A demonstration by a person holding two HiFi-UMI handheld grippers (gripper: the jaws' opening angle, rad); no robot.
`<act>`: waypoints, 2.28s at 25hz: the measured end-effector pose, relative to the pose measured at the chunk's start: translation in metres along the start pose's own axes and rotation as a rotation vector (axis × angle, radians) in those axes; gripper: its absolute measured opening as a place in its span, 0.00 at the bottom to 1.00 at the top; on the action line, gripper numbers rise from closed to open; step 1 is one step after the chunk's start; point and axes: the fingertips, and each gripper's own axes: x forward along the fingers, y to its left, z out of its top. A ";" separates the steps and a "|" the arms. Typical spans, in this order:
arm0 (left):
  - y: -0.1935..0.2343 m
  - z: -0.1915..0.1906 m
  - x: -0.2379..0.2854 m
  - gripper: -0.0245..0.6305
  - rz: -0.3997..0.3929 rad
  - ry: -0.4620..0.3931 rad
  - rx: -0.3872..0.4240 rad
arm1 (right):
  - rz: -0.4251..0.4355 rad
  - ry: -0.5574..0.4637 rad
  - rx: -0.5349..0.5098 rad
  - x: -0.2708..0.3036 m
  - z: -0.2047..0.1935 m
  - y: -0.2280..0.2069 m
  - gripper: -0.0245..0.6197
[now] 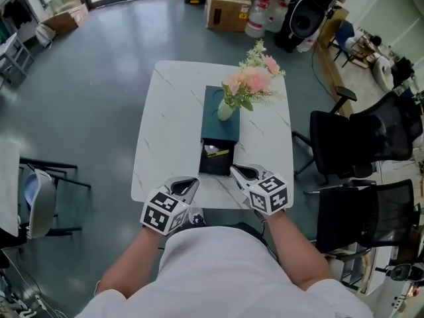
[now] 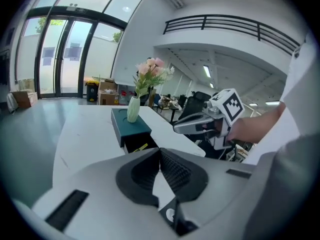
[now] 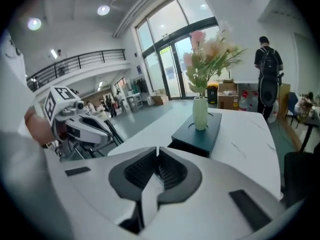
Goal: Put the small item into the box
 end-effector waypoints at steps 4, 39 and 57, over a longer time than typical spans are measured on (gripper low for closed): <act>-0.019 0.012 -0.006 0.06 0.023 -0.053 -0.004 | 0.032 -0.102 -0.009 -0.040 0.004 0.017 0.06; -0.155 -0.015 -0.049 0.06 0.097 -0.086 0.072 | 0.063 -0.222 -0.014 -0.179 -0.073 0.069 0.06; -0.101 -0.014 -0.087 0.06 0.032 -0.089 0.079 | -0.039 -0.221 0.013 -0.145 -0.047 0.109 0.06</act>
